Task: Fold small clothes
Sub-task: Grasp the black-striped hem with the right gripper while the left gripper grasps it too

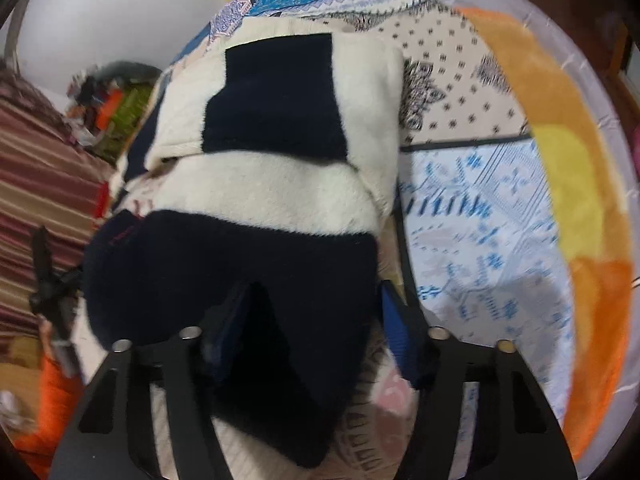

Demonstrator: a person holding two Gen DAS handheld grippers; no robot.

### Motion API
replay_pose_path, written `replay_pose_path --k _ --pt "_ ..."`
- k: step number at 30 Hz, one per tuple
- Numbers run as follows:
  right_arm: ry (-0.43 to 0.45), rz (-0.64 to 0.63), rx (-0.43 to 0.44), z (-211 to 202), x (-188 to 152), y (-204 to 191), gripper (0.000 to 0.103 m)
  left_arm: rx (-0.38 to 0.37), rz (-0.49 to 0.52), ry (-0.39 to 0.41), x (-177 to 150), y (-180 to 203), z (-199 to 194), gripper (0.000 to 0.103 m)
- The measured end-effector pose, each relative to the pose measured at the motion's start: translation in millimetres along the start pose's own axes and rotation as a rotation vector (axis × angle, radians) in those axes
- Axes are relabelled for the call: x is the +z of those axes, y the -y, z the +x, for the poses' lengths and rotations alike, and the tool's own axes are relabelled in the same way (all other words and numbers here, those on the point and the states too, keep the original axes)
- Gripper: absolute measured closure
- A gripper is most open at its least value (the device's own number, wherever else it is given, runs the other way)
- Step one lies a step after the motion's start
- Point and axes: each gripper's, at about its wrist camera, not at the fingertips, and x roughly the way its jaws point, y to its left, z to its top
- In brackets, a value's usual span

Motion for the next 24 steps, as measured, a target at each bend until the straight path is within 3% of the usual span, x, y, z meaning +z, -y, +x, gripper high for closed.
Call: replay_pose_path --k 6,13,19,20,24 --pt "-0.001 -0.093 -0.012 -7 2 -21 0.088 0.020 0.044 0.019 2 13 -8 0.095" --pt "0.058 -0.196 -0.055 -14 14 -45 0.090 0.049 0.063 0.139 15 18 -40 0.096" --pt "0.123 -0.231 -0.074 -22 29 -55 0.090 0.031 0.045 0.163 33 13 -48 0.098" --pt "0.127 -0.234 -0.076 -23 32 -55 0.090 0.032 0.038 0.172 36 11 -50 0.103" --pt "0.174 -0.254 -0.092 -31 38 -62 0.090 0.026 0.009 0.228 48 6 -62 0.103"
